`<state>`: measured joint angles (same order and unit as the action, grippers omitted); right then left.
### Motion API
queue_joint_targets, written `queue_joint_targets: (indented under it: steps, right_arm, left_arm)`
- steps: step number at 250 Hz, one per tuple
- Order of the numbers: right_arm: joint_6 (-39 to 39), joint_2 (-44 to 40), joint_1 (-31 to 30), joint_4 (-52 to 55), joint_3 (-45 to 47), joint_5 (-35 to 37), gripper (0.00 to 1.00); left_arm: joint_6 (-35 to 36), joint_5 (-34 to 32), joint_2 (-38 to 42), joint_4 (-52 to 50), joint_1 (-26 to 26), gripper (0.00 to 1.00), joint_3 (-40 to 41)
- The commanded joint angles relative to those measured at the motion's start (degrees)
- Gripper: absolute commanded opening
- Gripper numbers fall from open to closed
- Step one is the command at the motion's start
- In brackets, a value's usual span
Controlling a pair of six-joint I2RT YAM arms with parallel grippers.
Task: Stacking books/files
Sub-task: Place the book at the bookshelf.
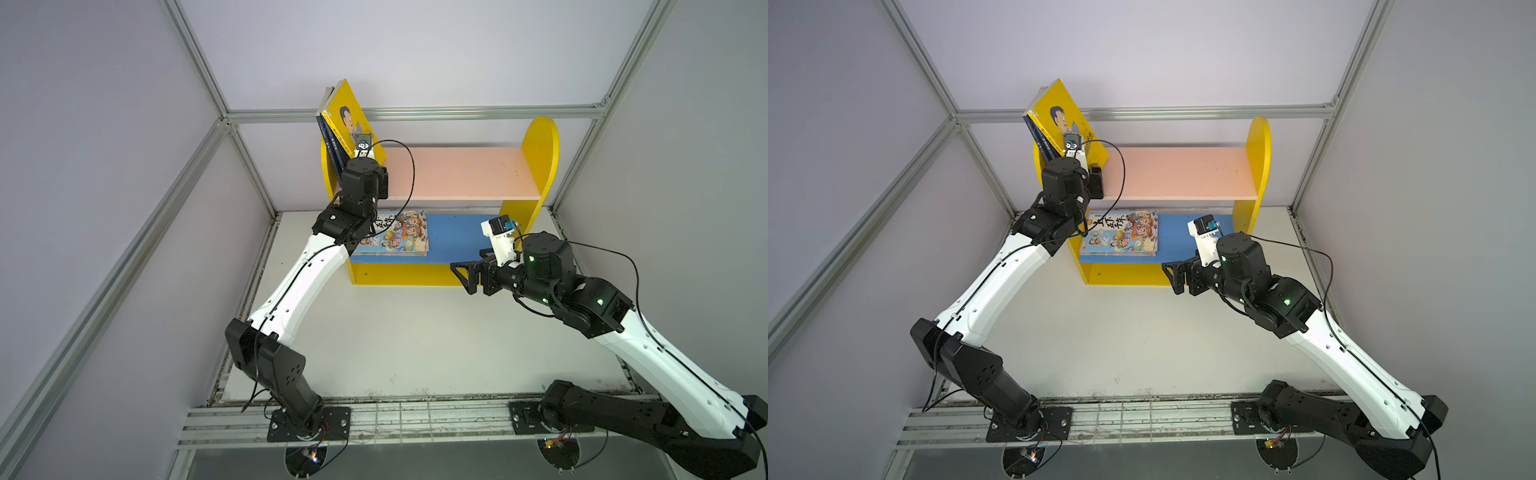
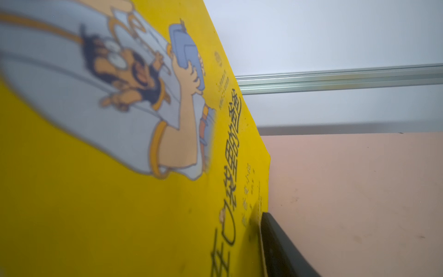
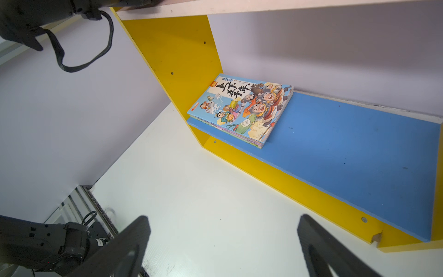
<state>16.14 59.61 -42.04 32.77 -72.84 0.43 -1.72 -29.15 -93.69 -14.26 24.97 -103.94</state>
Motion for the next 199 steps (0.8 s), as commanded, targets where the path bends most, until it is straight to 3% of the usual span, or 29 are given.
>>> queue_joint_targets:
  steps: [1, 104, 199]
  right_arm:
    - [0.2, -0.5, 0.1, -1.2, 0.0, -0.1, 1.0]
    - [0.4, -0.1, 0.0, -1.3, -0.1, -0.7, 1.0]
    - [0.3, 1.4, 0.0, -1.1, -1.5, -1.1, 1.0]
  left_arm:
    - [-1.0, -0.5, 0.9, -0.5, -0.2, 0.61, 0.5]
    - [-2.4, -0.7, 4.4, -1.0, -0.2, 0.9, 4.5]
    - [-7.0, 2.2, 8.7, -2.3, -0.1, 0.94, 8.8]
